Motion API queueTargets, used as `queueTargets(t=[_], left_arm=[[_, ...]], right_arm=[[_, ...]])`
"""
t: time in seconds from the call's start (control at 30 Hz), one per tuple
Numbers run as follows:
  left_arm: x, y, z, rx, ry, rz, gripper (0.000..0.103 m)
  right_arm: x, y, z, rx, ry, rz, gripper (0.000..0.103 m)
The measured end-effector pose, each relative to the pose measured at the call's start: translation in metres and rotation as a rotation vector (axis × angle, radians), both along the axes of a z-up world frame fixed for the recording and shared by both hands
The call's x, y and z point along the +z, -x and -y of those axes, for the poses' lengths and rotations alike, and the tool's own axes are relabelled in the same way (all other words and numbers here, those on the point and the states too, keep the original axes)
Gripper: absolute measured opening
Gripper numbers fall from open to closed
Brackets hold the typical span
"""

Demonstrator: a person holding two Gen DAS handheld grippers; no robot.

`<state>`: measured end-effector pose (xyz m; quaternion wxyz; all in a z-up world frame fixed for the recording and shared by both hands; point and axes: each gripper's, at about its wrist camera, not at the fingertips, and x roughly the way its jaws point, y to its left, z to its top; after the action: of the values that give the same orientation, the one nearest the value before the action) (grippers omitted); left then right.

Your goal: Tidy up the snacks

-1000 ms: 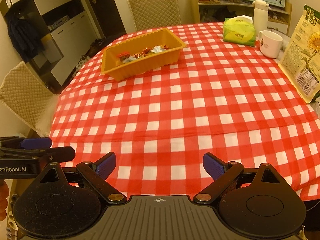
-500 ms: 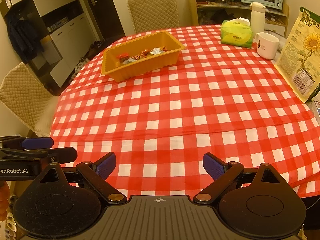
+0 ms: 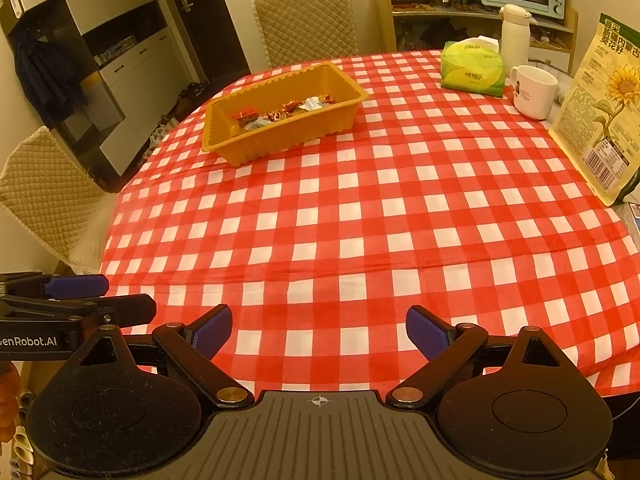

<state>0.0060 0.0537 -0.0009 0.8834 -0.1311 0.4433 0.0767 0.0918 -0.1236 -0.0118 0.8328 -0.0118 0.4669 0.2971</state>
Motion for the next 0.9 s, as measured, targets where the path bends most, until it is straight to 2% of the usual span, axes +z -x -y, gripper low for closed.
queueTargets(t=[0.9], left_arm=[[0.0005,-0.0005,-0.001,0.0,0.0,0.002,0.079]], right_arm=[[0.0013,0.0001,-0.0009,0.001,-0.001,0.001,0.093]])
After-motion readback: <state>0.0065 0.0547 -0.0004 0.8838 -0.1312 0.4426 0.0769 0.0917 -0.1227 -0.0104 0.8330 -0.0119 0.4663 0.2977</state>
